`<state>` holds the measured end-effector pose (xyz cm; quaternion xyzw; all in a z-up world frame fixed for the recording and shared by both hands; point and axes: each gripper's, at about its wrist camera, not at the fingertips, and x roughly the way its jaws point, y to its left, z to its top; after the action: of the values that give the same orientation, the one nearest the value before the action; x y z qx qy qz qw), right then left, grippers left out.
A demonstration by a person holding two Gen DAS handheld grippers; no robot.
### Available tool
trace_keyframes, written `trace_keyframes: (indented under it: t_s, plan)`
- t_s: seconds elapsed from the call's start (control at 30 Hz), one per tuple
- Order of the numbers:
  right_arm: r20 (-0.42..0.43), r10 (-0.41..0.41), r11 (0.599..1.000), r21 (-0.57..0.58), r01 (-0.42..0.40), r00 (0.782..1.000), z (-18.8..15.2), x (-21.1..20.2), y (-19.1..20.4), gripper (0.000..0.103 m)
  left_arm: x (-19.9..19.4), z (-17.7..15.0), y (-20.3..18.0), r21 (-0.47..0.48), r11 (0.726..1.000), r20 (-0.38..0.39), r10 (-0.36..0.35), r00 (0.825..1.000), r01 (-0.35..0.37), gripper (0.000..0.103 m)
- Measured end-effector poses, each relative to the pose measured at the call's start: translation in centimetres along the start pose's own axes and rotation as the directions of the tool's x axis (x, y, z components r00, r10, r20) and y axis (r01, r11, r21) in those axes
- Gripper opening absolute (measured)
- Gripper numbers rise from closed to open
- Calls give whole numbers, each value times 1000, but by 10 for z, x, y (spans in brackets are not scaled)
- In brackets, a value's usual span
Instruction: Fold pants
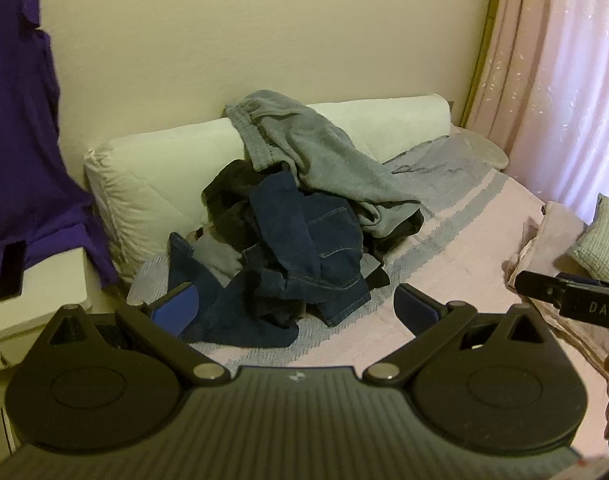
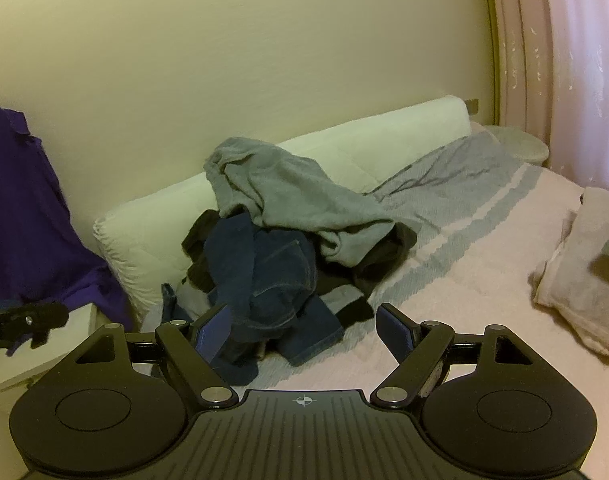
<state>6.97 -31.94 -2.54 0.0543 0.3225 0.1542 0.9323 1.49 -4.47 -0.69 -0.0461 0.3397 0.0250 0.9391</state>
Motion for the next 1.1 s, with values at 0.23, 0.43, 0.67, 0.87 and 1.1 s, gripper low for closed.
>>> trace_keyframes:
  t_s: [0.23,0.43,0.67,0.87,1.1]
  plan:
    - [33,-23,990,-137,27,999,25,45,11,77,50,26,19,63,997,2,-36,999,35,102]
    - [11,-56,957,-286,56,998,52,135,36,77,132,64,48,124,990,-3,-74,997,74,102]
    - [-33,-51,897,-440,31,998,79,265,70,76,256,113,94,233,963,-28,-135,991,137,102]
    - [-41,15,824,-566,-35,999,102,365,102,73,349,148,126,348,927,-24,-141,990,141,102]
    - [-72,39,701,-709,-79,997,115,467,136,57,424,175,162,391,912,-13,-131,991,125,102]
